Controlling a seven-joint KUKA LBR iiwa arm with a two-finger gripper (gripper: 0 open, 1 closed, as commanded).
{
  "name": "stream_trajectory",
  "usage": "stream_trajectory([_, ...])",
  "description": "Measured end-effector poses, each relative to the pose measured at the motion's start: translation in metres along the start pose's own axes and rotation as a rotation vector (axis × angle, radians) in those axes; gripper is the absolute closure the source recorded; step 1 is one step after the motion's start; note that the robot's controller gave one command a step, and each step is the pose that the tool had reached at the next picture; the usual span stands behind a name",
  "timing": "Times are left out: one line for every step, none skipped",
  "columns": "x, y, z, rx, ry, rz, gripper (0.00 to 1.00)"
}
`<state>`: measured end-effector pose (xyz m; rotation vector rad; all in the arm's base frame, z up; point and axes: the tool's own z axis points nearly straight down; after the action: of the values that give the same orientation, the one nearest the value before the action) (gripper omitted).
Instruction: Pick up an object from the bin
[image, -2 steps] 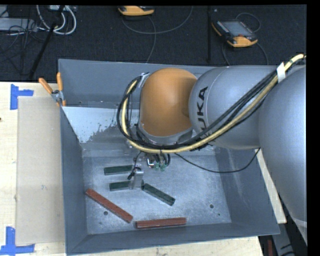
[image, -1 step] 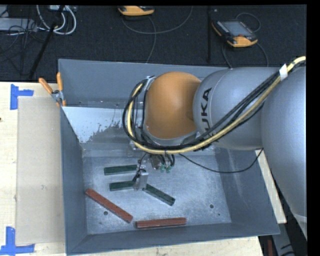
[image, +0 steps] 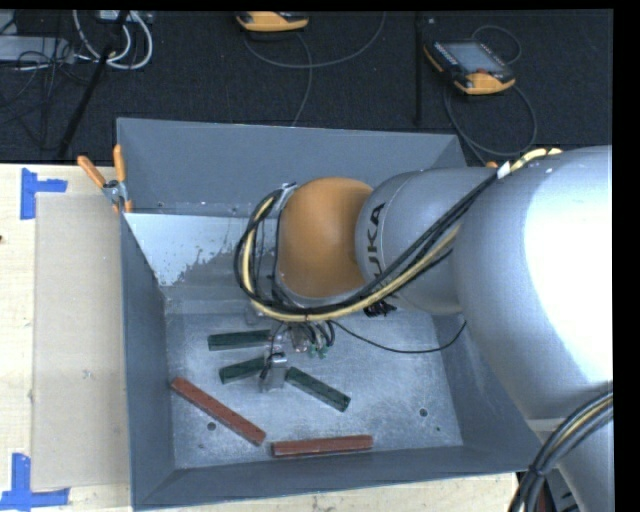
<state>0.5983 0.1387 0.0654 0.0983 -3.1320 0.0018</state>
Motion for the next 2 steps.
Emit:
stream_trajectory([-0.001, 0.000, -0.004, -0.001, -0.006, 0.003, 1.00])
stream_trajectory([-0.011, 0.004, -0.114, -0.001, -0.017, -0.164, 1.00])
